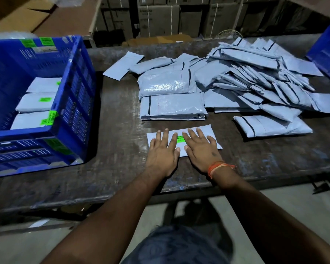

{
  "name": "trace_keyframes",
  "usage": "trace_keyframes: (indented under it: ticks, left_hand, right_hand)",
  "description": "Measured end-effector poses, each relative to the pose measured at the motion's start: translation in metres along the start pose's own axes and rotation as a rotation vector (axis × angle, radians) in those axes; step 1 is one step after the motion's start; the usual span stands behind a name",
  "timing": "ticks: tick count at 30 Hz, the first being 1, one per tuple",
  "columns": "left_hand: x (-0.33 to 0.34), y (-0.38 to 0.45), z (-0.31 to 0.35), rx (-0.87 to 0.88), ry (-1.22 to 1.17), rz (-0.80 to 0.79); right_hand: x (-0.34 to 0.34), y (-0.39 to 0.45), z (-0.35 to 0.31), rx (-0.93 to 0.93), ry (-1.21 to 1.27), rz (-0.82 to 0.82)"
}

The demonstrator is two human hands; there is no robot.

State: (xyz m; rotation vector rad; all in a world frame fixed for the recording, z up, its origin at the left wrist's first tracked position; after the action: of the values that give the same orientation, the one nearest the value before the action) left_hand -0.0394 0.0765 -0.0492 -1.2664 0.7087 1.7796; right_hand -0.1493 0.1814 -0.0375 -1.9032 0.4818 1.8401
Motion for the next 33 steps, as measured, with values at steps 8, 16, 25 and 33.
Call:
trace_keyframes:
  ticks: [8, 16, 25, 33]
  left_hand:
    - [-0.009, -0.010, -0.037, -0.212, 0.050, 0.034]
    - [-0.040, -0.020, -0.032, -0.475, -0.015, 0.222]
    - [-0.052, -0.011, -0.036, -0.562, -0.553, 0.213]
    - [-0.148, -0.009, -0.068, -0.516, -1.083, 0.241]
  right_hand:
    - [0.003, -0.003, 0.047, 0.208, 0.057, -0.082]
    - [-0.001, 0.012, 0.065, 0.349, 0.366, 0.006]
    - [-0.007, -0.001, 0.071, 0.335, 1.096, 0.102]
    - [-0.074, 0.015, 0.047, 0.180, 1.236, 0.212]
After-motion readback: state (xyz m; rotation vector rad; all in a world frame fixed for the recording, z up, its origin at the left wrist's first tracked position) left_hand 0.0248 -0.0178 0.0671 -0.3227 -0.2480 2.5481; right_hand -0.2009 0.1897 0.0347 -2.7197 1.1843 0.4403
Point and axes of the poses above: each hand's wrist, its own y-axis towards the middle knuckle, its own x-axis out of the palm, z = x × y, the point moved 5 cm from there along y, towards the middle knuckle, and after that the axes turned 6 degrees about -y, right-handed, at the moved point
